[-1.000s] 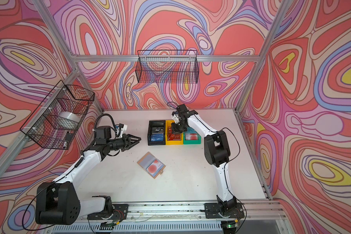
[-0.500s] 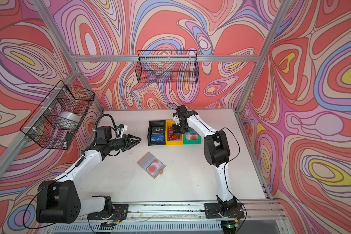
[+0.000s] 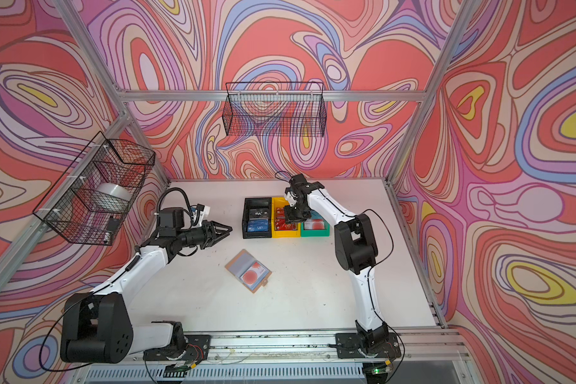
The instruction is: Take the credit cards out of the card holder
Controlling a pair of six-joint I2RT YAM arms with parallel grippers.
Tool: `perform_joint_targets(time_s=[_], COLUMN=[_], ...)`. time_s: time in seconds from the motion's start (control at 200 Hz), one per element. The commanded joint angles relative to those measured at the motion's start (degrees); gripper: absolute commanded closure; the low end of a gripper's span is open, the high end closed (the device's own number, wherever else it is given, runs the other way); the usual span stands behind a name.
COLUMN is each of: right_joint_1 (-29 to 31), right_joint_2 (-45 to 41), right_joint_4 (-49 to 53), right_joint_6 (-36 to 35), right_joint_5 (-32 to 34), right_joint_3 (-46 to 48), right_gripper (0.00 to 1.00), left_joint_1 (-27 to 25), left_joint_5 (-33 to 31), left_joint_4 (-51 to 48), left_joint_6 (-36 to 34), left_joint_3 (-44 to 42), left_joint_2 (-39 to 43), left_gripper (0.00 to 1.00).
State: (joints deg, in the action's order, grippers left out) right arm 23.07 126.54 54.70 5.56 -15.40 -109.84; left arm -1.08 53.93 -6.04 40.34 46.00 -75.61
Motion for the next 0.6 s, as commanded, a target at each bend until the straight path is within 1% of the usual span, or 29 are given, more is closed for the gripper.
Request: perform_joint_targets(time_s=[0.0,0.08,0.17,0.285,0.366,0.461,0.596], right_joint_1=[0.3,0.3,0.5,0.7,1.1,3.1,9.4], right_joint_2=[-2.8,-3.2,-3.9,-6.3,-8.1,-10.0,-11.7], right_joint_4=[0.7,1.0,1.5,-0.5,-1.7,-2.6,-3.4], right_joint_6=[-0.4,-0.5,-0.5,-0.8,-1.8,-3.7,-7.2], right_joint_5=[1.3,1.7,3.6,3.3,-0.2,-5.3,-12.0], right_joint_3=[1.0,1.1,1.2,3.4,5.2,8.3,13.5], right_gripper=[0.66,0.65,0.62,0.62,0.63,0.67,0.69], left_joint_1=[0.4,0.4,0.4,0.4,0.4,0.4,0.4], left_joint_5=[0.6,0.6,0.6,0.1,-0.8,-2.6,-4.5], left_joint_4=[1.3,1.5,1.4,1.3,0.4,-0.5,-0.2], left_joint_6=[0.0,0.1,0.1,0.0,-0.6,-1.4,-1.7], left_joint_3=[-0.6,-0.6,-0.7,-1.0,-1.4,-2.7,-5.1], left_joint_2=[-0.5,-0.5,-0.4,-0.5,-1.1,-2.1,-3.3], left_gripper=[0.65,0.65,0.65,0.65,0.65,0.65,0.65])
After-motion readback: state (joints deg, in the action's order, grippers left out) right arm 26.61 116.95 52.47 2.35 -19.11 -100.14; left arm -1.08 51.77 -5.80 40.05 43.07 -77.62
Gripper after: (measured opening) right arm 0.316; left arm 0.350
